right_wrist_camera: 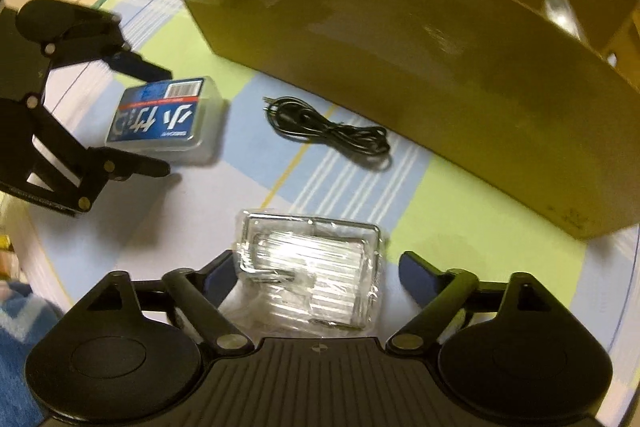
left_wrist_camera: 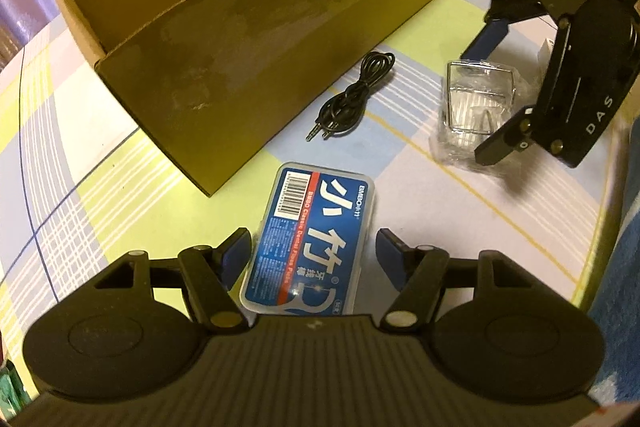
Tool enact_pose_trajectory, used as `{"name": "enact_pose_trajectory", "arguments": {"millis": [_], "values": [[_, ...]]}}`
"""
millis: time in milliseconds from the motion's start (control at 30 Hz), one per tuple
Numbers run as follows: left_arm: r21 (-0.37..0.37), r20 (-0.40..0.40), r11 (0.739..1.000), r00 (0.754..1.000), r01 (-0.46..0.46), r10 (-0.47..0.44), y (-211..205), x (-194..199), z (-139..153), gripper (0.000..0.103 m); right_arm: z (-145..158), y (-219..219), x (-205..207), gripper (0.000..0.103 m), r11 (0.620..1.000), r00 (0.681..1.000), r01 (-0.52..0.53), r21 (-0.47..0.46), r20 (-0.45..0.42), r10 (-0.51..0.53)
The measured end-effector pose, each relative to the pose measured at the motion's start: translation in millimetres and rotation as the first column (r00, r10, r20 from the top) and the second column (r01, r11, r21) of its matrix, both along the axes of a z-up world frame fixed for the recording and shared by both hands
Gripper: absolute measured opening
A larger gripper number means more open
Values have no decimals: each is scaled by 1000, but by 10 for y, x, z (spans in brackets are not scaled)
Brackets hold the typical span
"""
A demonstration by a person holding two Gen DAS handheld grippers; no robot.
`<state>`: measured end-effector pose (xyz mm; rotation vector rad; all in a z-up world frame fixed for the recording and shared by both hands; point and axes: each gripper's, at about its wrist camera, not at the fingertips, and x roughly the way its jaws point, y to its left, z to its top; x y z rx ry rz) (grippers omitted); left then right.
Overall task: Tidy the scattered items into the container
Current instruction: 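Grasp the blue toothpick box with the left gripper while the right grasps the clear plastic case, then lift the blue box with the left gripper while the right lifts the clear case over the cardboard box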
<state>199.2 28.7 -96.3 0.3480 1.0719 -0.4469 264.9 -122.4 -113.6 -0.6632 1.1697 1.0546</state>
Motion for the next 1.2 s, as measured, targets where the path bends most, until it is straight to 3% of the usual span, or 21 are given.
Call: {"name": "enact_pose_trajectory", "arguments": {"millis": [100, 467, 533, 600, 633, 1033, 1200], "values": [[3, 2, 1000, 1000, -15, 15, 15, -16, 21, 57, -21, -23, 33, 88, 999, 999, 39, 4, -26, -39], [-16, 20, 997, 997, -76, 77, 26, -73, 52, 54, -16, 89, -18, 88, 994, 994, 109, 11, -28, -109], [-18, 19, 997, 997, -80, 81, 22, -84, 50, 54, -12, 90, -35, 84, 994, 994, 111, 9, -13, -111], [-19, 20, 996, 996, -86, 87, 15, -93, 46, 54, 16, 81, -57, 66, 994, 994, 104, 14, 14, -104], [-21, 21, 996, 996, -90, 90, 12, -98, 47, 54, 33, 74, -58, 65, 994, 994, 106, 16, 18, -107], [-45, 46, 991, 991, -122, 124, -69, -195, 228, 54, 192, -61, -130, 64, 993, 993, 106, 60, 42, -109], [-42, 69, 990, 988, -133, 136, -138, -259, 401, 54, 404, -176, -154, 64, 987, 991, 122, 102, 49, -128]]}}
